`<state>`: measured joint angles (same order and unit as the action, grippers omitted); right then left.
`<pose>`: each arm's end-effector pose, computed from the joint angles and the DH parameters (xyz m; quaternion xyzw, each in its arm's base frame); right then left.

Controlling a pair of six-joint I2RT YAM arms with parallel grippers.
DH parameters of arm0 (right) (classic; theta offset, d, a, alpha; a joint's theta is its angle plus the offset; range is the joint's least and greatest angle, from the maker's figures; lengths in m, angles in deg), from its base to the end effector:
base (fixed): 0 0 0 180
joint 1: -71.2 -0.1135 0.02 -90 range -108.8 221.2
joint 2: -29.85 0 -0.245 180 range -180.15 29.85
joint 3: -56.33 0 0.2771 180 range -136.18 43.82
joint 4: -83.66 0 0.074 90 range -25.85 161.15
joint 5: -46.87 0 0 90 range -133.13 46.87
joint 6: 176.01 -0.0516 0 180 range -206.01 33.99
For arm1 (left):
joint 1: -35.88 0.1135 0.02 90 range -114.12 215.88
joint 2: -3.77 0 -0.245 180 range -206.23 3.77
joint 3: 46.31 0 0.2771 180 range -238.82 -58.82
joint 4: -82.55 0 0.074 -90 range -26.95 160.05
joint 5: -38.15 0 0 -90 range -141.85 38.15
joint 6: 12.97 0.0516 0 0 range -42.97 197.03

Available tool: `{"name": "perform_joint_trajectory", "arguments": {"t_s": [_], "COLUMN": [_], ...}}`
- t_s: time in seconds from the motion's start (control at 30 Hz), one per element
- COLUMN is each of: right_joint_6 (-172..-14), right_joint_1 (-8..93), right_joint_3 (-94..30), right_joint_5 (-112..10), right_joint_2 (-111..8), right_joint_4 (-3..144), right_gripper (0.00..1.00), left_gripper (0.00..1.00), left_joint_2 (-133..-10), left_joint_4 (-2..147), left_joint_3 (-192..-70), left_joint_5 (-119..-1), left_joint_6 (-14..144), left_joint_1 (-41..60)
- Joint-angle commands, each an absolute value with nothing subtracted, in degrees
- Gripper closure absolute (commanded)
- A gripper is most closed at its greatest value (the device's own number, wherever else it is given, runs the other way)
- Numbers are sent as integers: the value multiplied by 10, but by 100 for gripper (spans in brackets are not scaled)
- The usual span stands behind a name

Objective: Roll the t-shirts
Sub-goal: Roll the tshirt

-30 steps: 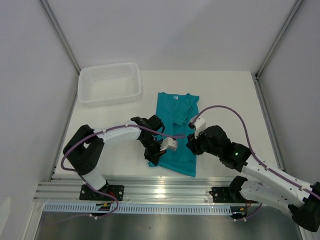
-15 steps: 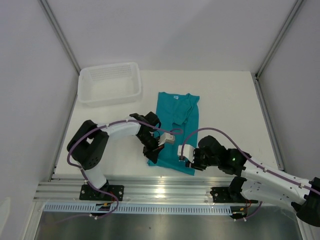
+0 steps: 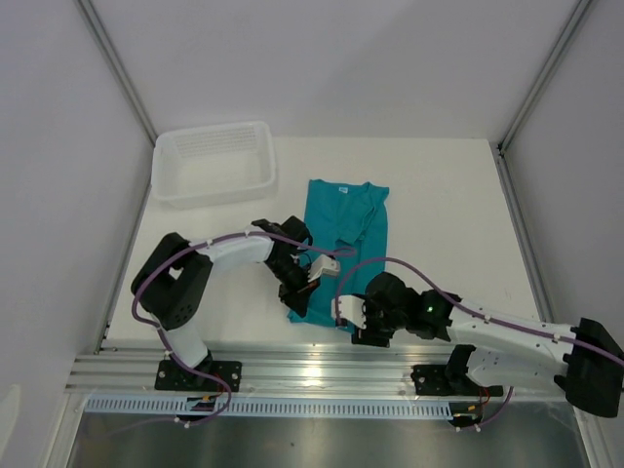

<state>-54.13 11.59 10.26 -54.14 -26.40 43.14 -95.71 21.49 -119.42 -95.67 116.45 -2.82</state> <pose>0.1107 0.2082 0.1718 -0.6939 0.6311 0.1679 0.3033 0.2224 -0.2240 0.1210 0.5910 0.7149 -0.3729 0.0231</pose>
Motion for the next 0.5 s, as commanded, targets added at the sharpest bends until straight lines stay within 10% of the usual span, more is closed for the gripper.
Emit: {"name": "perform_joint_trajectory", "arguments": {"t_s": [0.0,0.47], "right_joint_6": [-559,-584], "right_joint_1": [85,77], "right_joint_3": [88,104], "right_joint_5": [-515,-469], "right_joint_2": [-302,-355], "right_joint_4": [446,475], "right_gripper": [36,45], "left_gripper": [99,99], "left_joint_2": [-965,-963], "left_joint_4": [222,224], "left_joint_3": [-1205,-1213], "left_joint_5": [-980,-989], "left_joint_6": [1163,1151], "left_joint_1": [-17,-8]}}
